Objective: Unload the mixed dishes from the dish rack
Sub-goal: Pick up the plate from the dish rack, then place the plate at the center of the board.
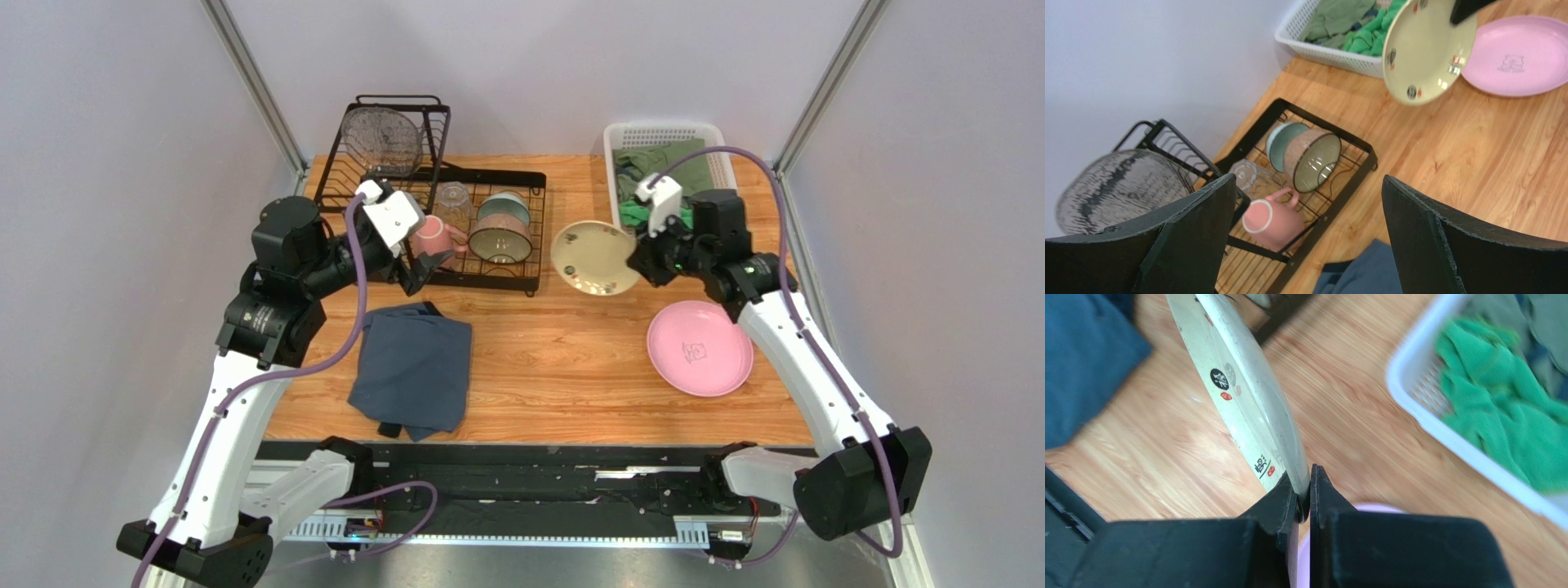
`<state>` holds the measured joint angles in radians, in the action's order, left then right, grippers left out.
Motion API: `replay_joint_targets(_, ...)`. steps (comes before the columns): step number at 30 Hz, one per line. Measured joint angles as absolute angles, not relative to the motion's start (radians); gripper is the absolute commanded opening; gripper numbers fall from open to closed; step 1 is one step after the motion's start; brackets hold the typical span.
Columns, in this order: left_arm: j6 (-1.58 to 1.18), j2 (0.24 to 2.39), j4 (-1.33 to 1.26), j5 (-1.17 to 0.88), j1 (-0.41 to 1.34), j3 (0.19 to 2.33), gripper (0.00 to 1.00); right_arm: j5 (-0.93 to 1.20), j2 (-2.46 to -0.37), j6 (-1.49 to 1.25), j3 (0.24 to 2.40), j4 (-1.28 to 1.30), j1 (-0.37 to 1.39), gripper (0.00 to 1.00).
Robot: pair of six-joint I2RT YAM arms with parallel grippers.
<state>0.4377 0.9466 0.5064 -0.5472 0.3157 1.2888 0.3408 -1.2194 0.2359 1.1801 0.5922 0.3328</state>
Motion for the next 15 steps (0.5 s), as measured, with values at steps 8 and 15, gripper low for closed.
replay_joint_targets(8, 0.467, 0.952, 0.57, -0.55, 0.316, 1.2, 0.93, 0.427, -1.154, 0.412, 1.042, 0.715, -0.007, 0.0)
replay_joint_targets(15, 0.5, 1.003, 0.625, -0.567, 0.316, 1.18, 0.92, 0.529, -1.217, 0.569, 1.023, 0.848, -0.27, 0.0)
